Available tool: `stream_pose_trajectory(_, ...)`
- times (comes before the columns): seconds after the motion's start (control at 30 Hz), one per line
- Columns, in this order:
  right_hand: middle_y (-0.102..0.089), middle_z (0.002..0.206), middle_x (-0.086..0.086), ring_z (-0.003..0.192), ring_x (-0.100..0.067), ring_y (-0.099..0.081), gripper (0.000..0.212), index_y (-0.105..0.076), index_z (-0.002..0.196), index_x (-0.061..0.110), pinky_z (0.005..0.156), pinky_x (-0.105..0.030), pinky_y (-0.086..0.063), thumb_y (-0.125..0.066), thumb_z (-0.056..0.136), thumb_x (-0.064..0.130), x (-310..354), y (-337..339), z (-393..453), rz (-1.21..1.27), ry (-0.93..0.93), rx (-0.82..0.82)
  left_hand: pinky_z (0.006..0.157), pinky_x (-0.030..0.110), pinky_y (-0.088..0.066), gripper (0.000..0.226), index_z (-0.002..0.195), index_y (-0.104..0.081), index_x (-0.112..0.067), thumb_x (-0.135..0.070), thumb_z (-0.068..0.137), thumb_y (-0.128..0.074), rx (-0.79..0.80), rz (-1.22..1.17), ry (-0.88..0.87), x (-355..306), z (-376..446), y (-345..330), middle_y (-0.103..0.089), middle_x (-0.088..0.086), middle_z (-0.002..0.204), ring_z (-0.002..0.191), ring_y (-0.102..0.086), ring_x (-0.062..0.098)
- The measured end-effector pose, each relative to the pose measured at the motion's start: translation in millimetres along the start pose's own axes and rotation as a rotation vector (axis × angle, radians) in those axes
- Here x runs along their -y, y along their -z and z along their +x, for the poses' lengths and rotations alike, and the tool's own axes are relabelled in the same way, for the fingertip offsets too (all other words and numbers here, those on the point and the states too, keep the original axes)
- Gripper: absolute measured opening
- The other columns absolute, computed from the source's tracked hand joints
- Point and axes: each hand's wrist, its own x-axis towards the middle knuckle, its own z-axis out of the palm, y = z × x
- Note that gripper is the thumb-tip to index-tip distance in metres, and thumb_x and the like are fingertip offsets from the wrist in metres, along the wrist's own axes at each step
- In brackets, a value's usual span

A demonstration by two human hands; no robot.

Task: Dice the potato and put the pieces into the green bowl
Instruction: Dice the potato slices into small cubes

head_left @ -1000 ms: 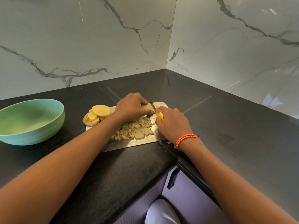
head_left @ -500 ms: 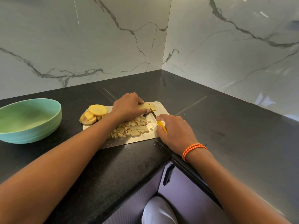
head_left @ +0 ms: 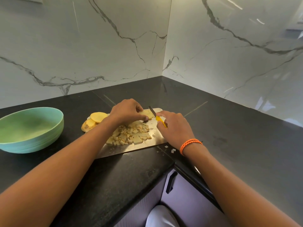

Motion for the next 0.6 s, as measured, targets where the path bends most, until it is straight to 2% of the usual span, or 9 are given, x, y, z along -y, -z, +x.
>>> stream_pose_trajectory(0.1, -0.066, 0.084, -0.003, 0.071, -0.021, -0.059, 0.041, -0.06, 0.137, 0.031, 0.074, -0.043, -0.06, -0.051, 0.097, 0.037, 5, -8, 7, -0.015, 0.004, 0.021, 0.062, 0.021, -0.039, 0.054, 0.119, -0.078, -0.029, -0.066, 0.08, -0.08, -0.009, -0.025, -0.002, 3, -1, 0, -0.074, -0.012, 0.113, 0.098, -0.064, 0.009)
stream_pose_trajectory(0.23, -0.063, 0.084, 0.001, 0.072, -0.017, -0.056, 0.04, -0.06, 0.139, 0.027, 0.069, -0.035, -0.054, -0.052, 0.1, 0.032, 7, -15, 11, -0.027, 0.024, 0.029, 0.062, 0.022, -0.039, 0.052, 0.118, -0.079, -0.03, -0.066, 0.081, -0.079, -0.054, -0.01, -0.023, 2, -1, -4, -0.073, -0.014, 0.112, 0.099, -0.064, 0.009)
stream_pose_trajectory(0.3, -0.07, 0.099, -0.004, 0.08, -0.019, -0.061, 0.041, -0.06, 0.14, 0.027, 0.074, -0.036, -0.056, -0.051, 0.101, 0.032, 7, -16, 13, -0.041, 0.027, 0.022, 0.061, 0.022, -0.039, 0.052, 0.118, -0.079, -0.03, -0.066, 0.081, -0.079, -0.056, -0.015, -0.021, 3, 0, -5, -0.073, -0.014, 0.11, 0.098, -0.064, 0.009)
stream_pose_trajectory(0.4, -0.069, 0.117, -0.009, 0.098, -0.025, -0.064, 0.041, -0.059, 0.141, 0.026, 0.082, -0.038, -0.053, -0.05, 0.102, 0.032, 6, -17, 14, -0.059, 0.03, 0.024, 0.063, 0.023, -0.043, 0.05, 0.116, -0.079, -0.03, -0.065, 0.081, -0.079, -0.065, -0.013, -0.019, 4, 1, -7, -0.072, -0.014, 0.107, 0.096, -0.064, 0.009)
stream_pose_trajectory(0.5, -0.066, 0.12, -0.01, 0.101, -0.027, -0.063, 0.04, -0.059, 0.14, 0.025, 0.084, -0.039, -0.053, -0.051, 0.101, 0.031, 5, -18, 16, -0.061, 0.029, 0.055, 0.065, 0.025, -0.046, 0.05, 0.115, -0.08, -0.029, -0.065, 0.081, -0.08, -0.089, -0.015, -0.014, 5, 2, -11, -0.073, -0.014, 0.106, 0.094, -0.064, 0.009)
stream_pose_trajectory(0.6, -0.065, 0.122, -0.009, 0.102, -0.028, -0.062, 0.04, -0.06, 0.139, 0.026, 0.086, -0.04, -0.053, -0.053, 0.1, 0.031, 3, -17, 17, -0.053, 0.016, 0.073, 0.062, 0.022, -0.043, 0.05, 0.113, -0.081, -0.028, -0.065, 0.08, -0.081, -0.117, -0.021, -0.007, 5, 2, -14, -0.075, -0.013, 0.107, 0.093, -0.064, 0.008)
